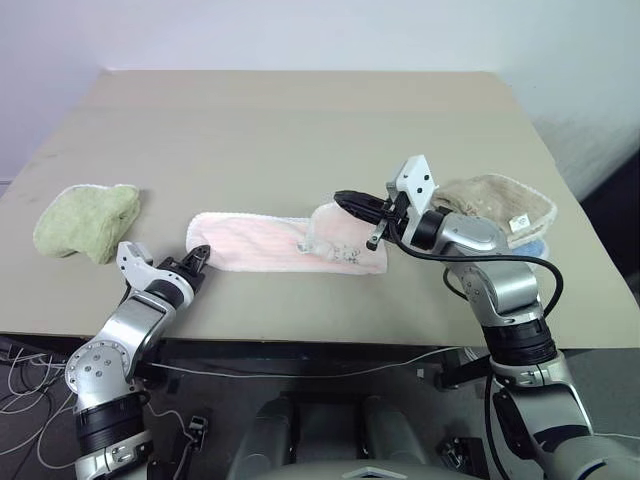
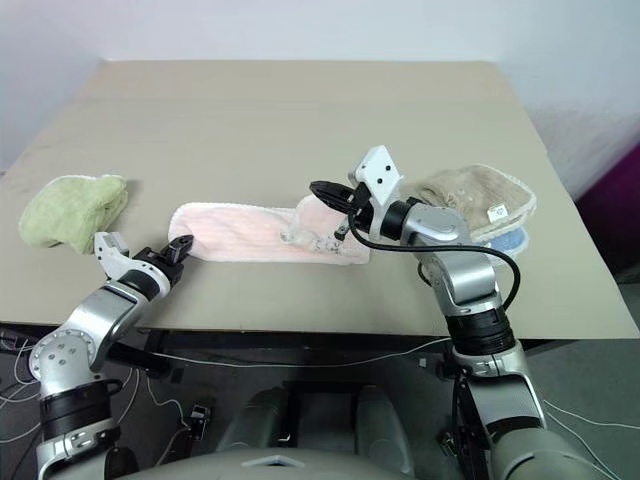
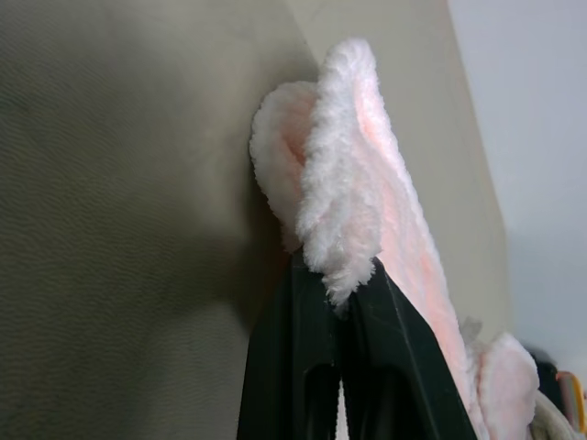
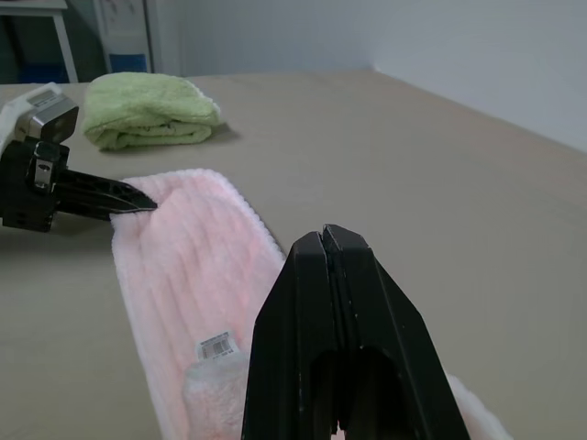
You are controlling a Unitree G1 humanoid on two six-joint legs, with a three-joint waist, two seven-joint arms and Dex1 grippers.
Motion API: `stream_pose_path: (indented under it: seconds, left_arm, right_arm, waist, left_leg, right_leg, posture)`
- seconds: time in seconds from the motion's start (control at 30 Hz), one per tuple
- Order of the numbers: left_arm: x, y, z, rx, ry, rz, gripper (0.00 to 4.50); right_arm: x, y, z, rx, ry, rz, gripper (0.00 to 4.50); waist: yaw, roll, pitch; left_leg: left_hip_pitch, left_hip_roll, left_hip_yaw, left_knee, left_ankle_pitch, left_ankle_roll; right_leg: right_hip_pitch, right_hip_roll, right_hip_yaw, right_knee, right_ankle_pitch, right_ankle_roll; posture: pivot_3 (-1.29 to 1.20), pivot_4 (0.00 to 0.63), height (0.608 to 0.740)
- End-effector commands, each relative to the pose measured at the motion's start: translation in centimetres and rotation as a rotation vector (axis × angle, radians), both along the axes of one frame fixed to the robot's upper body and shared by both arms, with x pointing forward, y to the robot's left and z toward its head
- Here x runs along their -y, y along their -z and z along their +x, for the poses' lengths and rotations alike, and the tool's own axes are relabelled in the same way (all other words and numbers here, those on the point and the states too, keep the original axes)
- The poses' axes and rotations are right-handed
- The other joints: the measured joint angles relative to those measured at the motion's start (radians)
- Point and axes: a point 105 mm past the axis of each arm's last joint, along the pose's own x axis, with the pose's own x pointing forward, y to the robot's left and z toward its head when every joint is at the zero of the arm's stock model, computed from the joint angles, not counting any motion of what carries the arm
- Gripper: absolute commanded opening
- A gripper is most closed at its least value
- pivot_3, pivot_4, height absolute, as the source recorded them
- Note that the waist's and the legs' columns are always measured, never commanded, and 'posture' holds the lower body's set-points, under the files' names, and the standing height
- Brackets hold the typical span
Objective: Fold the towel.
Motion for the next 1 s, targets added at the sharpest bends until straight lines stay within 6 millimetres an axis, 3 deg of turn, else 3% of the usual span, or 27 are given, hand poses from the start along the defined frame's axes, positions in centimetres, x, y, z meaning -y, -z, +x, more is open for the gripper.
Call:
stream_pose_path:
  seconds: [0.03, 0.33, 0.47, 0.53, 0.73, 0.9, 1.0]
  left_arm:
    - [-1.2, -1.8, 0.4, 0.073, -0.031, 0.01, 0.03]
    - [-6.4, -5.6, -0.1, 0.227, -0.11, 0.209, 0.03]
    - [-6.7, -6.8, -0.4, 0.283, -0.062, 0.335, 0.03]
    - [-5.7, -7.7, -0.3, 0.332, -0.002, 0.38, 0.03]
    - [1.8, -10.2, 0.1, 0.537, 0.339, 0.596, 0.03]
    - [9.3, -10.4, -0.8, 0.682, 0.667, 0.734, 0.03]
    - [12.5, -10.0, -1.5, 0.743, 0.815, 0.801, 0.03]
  right_arm:
    - [0.3, -1.2, -0.5, 0.046, 0.008, 0.014, 0.0]
    - [1.6, -0.1, -0.6, 0.021, 0.059, -0.006, 0.0]
    - [2.4, 0.1, -0.6, 0.014, 0.092, -0.012, 0.0]
    - [2.7, 0.2, -0.6, 0.011, 0.105, -0.015, 0.0]
    - [3.3, 0.6, -0.4, -0.001, 0.134, -0.017, 0.0]
    - [3.6, 0.8, 0.0, -0.004, 0.156, -0.014, 0.0]
    - [3.7, 0.8, 0.1, -0.005, 0.167, -0.012, 0.0]
  waist:
    - [0.0, 0.0, 0.0]
    - [-0.003, 0.0, 0.0]
    - [-0.001, 0.0, 0.001]
    - [0.001, 0.0, 0.001]
    - [0.002, -0.001, 0.001]
    - [-0.002, 0.0, 0.001]
    - [-0.004, 0.0, 0.001]
  left_leg:
    - [0.0, 0.0, 0.0, 0.0, 0.0, 0.0]
    - [0.0, 0.0, 0.0, -0.001, 0.0, 0.0]
    - [0.0, 0.0, 0.0, -0.002, 0.0, 0.0]
    - [0.0, 0.0, 0.0, -0.002, 0.0, 0.0]
    - [-0.001, 0.0, 0.0, -0.002, 0.0, 0.0]
    - [-0.001, 0.0, 0.0, -0.003, 0.0, 0.0]
    - [-0.001, 0.0, 0.0, -0.004, 0.0, 0.0]
  right_leg:
    - [0.0, 0.0, 0.0, 0.0, 0.0, 0.0]
    - [-0.001, 0.0, 0.0, 0.0, 0.0, 0.0]
    - [-0.001, 0.0, 0.0, -0.001, 0.0, 0.0]
    - [-0.001, -0.001, 0.0, -0.001, 0.0, 0.0]
    - [0.0, -0.002, 0.0, -0.002, 0.0, 0.0]
    - [-0.001, -0.001, 0.0, -0.003, 0.0, 0.0]
    - [-0.001, -0.001, 0.001, -0.003, 0.0, 0.0]
  posture:
    - [0.0, 0.15, 0.74]
    - [0.0, 0.15, 0.74]
    - [0.0, 0.15, 0.74]
    - [0.0, 0.15, 0.74]
    - [0.0, 0.15, 0.74]
    - [0.0, 0.15, 0.74]
    - [0.0, 0.15, 0.74]
